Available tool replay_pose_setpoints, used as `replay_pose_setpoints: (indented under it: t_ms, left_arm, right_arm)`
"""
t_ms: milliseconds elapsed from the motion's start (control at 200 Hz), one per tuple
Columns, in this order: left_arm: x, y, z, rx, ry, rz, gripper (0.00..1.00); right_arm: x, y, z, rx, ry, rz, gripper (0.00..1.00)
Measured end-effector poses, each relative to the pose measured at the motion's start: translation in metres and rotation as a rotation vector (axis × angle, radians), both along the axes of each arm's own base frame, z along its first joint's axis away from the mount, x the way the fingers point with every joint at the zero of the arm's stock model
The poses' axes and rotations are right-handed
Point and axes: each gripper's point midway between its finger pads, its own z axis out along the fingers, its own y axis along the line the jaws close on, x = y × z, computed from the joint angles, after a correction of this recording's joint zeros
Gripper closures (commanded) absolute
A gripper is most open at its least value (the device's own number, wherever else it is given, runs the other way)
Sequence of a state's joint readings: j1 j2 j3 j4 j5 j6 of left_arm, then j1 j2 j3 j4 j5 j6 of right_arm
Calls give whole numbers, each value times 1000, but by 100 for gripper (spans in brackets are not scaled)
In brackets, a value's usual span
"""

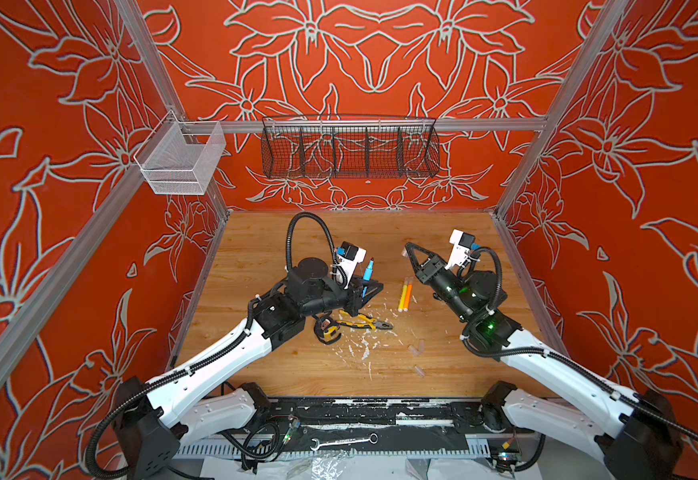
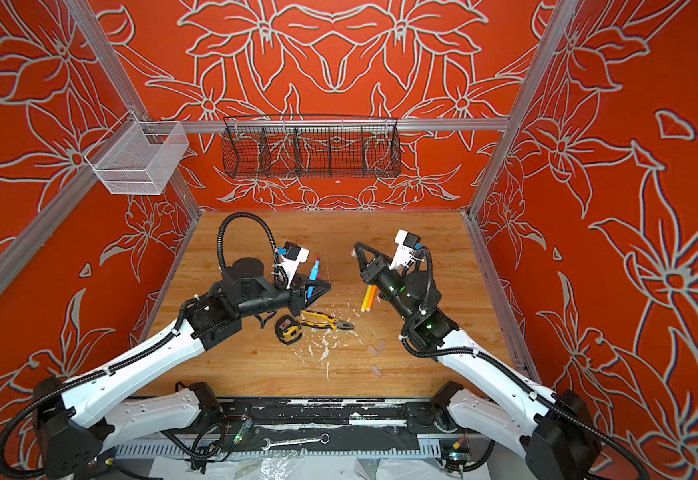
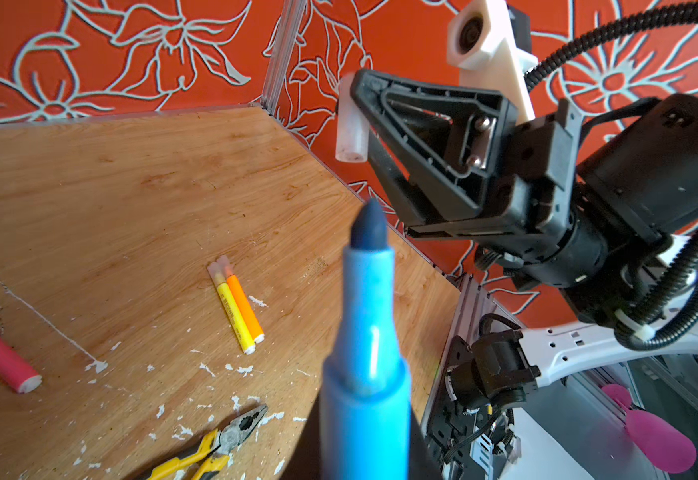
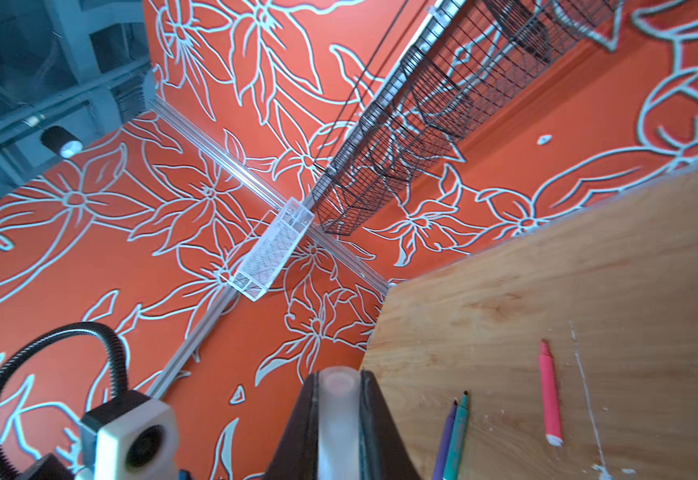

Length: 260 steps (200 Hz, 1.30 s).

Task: Insert the pens into the pen caps
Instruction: 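Lower the cap onto the blue marker tip held by the left gripper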

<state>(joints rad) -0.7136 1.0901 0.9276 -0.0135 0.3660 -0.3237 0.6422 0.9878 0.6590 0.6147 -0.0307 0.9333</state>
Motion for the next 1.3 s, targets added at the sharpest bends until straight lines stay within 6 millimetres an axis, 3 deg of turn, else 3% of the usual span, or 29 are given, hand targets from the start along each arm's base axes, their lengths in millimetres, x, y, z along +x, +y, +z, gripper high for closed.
replay_pose_setpoints:
  t_ms: [180, 535, 1066, 1301]
  left_arm:
    - [3, -6, -6, 1, 15, -12, 100]
    - [8, -14, -14, -5, 41, -25, 100]
    - [7, -16, -11, -22, 45, -38, 100]
    - [7, -17, -11, -23, 45, -40, 100]
  right_arm:
    - [-12, 13, 18, 53, -61, 62, 100]
    - [-25, 46, 8, 13, -68, 157, 100]
    - [-27, 51, 26, -8, -135, 146, 100]
    - [-20, 59, 23, -22, -123, 151, 100]
